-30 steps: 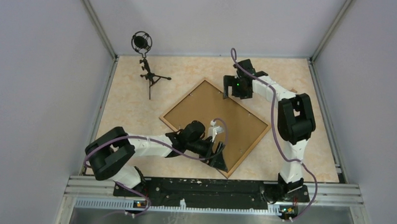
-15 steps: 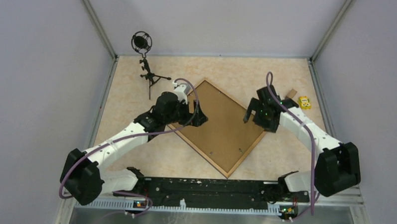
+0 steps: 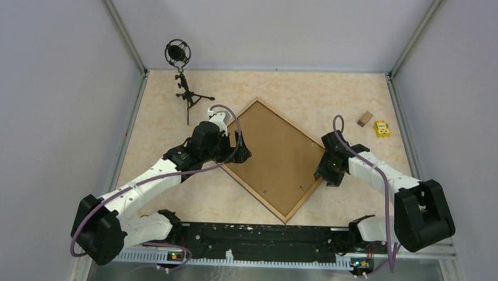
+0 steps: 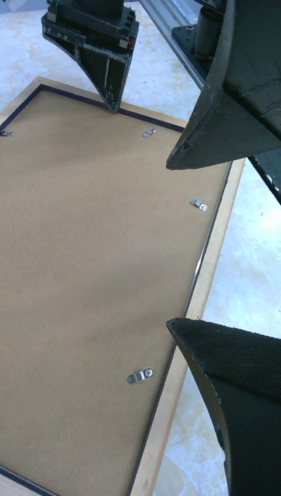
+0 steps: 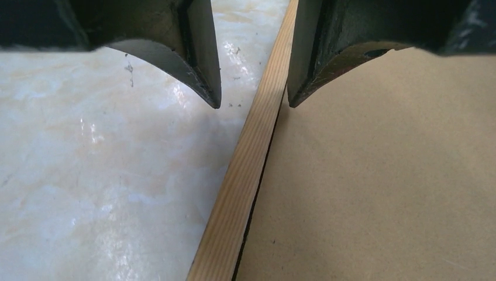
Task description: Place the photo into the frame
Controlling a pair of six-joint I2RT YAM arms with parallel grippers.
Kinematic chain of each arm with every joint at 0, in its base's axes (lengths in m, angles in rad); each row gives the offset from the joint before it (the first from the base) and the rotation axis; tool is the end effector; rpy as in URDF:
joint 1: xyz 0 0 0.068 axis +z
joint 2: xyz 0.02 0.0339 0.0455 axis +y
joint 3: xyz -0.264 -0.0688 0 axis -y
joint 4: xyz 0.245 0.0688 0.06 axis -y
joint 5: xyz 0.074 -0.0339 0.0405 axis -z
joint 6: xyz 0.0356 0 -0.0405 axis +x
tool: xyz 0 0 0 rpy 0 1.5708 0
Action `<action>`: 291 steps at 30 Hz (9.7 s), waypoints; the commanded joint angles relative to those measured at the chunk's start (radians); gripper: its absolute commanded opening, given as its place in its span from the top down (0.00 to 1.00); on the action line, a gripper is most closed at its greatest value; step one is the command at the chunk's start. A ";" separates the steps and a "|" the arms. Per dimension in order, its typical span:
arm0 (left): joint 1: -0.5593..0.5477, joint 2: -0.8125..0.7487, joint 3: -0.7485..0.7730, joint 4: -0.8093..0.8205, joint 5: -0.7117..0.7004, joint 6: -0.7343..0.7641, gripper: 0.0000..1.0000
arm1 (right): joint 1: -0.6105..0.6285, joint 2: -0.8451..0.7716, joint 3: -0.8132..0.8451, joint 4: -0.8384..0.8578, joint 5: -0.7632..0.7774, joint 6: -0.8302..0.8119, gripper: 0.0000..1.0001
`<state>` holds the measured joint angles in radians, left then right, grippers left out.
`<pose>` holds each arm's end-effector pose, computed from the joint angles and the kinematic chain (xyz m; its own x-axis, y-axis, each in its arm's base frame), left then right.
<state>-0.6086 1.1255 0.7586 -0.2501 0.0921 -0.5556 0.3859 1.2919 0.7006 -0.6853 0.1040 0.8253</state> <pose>0.1998 -0.1432 0.2565 -0.7360 -0.1273 -0.6649 0.2856 0.8321 -0.4754 0.2014 0.0778 0.1758 -0.8560 0.4410 -0.2697 0.4164 0.8974 0.1457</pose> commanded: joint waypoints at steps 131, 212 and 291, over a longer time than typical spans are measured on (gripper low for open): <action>-0.107 -0.484 -0.331 0.074 -0.339 -0.061 0.02 | 0.011 0.445 0.698 -0.089 0.135 -0.292 0.08; 0.094 0.097 -0.246 0.095 0.035 -0.147 0.19 | -0.115 0.409 0.293 0.272 0.073 -0.288 0.45; 0.093 0.058 -0.288 0.122 0.087 -0.162 0.20 | -0.005 0.460 0.348 -0.082 0.209 -0.048 1.00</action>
<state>-0.5148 1.2007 0.4870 -0.1482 0.1665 -0.7094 0.3244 1.7058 1.0458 -0.5133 0.2882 0.7101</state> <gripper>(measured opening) 0.801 0.286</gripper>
